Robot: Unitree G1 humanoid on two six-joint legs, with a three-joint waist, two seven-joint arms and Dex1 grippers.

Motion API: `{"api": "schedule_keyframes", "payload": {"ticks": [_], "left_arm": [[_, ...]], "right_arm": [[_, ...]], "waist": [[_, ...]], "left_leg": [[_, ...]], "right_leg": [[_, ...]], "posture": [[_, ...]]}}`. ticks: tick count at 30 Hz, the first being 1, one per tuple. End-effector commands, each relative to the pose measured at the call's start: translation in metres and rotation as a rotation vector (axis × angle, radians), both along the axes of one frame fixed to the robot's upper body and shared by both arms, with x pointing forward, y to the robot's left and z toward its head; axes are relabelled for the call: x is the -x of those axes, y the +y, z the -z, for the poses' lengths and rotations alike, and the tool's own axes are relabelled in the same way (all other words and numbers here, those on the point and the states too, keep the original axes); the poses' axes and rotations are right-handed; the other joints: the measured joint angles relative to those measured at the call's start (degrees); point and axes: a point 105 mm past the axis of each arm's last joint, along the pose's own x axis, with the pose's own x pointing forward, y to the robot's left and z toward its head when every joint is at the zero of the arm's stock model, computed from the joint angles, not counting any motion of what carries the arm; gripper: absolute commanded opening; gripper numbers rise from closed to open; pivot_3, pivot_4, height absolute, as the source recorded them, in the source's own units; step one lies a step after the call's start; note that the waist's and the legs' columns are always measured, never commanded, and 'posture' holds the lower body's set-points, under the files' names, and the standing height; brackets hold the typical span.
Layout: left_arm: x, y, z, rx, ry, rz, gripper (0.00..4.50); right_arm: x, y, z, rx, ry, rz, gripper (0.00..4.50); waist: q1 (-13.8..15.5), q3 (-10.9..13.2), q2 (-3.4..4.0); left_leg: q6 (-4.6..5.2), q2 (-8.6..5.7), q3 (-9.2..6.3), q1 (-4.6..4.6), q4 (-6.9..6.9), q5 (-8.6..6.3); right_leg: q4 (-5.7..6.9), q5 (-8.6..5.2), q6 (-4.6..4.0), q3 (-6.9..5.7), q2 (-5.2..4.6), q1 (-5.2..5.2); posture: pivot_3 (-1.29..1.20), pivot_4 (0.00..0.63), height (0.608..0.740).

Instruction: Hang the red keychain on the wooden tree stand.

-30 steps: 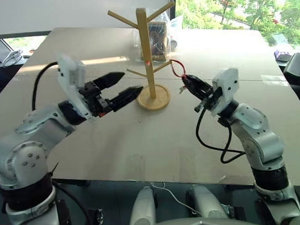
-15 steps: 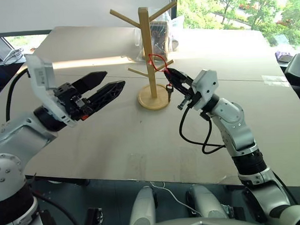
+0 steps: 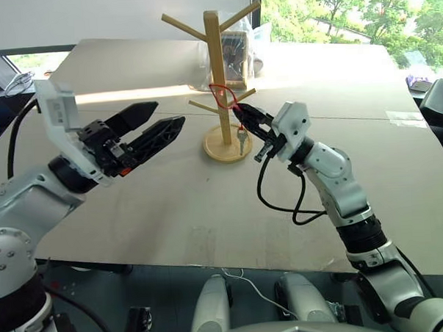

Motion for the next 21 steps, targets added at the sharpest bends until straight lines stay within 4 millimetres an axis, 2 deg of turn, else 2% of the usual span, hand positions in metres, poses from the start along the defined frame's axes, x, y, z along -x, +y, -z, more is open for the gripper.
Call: {"api": "schedule_keyframes", "payload": {"ticks": [1,11,13,14,21], "left_arm": [[0.004,-0.005,-0.011,-0.009,-0.053,0.018,4.50],[0.002,-0.007,-0.012,-0.012,-0.057,0.029,4.50],[0.002,-0.007,-0.012,-0.011,-0.058,0.030,4.50],[0.002,-0.007,-0.012,-0.011,-0.059,0.031,4.50],[-0.006,-0.004,-0.008,-0.039,-0.031,0.008,4.50]], "right_arm": [[0.005,0.004,-0.015,-0.005,-0.046,-0.018,0.05],[0.001,0.006,-0.005,0.081,-0.009,-0.011,0.05],[0.001,0.005,-0.005,0.081,-0.007,-0.008,0.80],[0.001,0.004,-0.004,0.082,-0.005,-0.006,1.03],[0.002,-0.005,0.001,0.118,0.026,-0.007,4.41]], "waist": [[-0.02,0.00,0.00],[-0.02,0.00,0.00],[-0.02,0.00,0.00],[-0.02,0.00,0.00],[0.02,0.01,0.00]], "left_leg": [[0.00,0.00,0.00,0.00,0.00,0.00],[0.00,0.00,-0.01,0.00,0.00,0.00],[0.00,0.00,-0.01,0.00,0.00,0.00],[0.00,0.00,0.00,0.00,0.00,0.00],[0.00,0.00,0.00,0.00,0.00,0.00]], "right_leg": [[0.00,0.00,0.00,0.00,0.00,0.00],[0.00,0.00,0.00,0.00,0.01,0.00],[0.00,0.00,0.00,0.00,0.01,0.00],[0.00,0.00,0.00,0.00,0.01,0.00],[0.00,0.00,0.00,0.00,0.01,0.00]], "posture": [[0.00,0.150,0.740],[0.00,0.150,0.740],[0.00,0.150,0.740],[0.00,0.150,0.740],[0.00,0.150,0.740]]}}
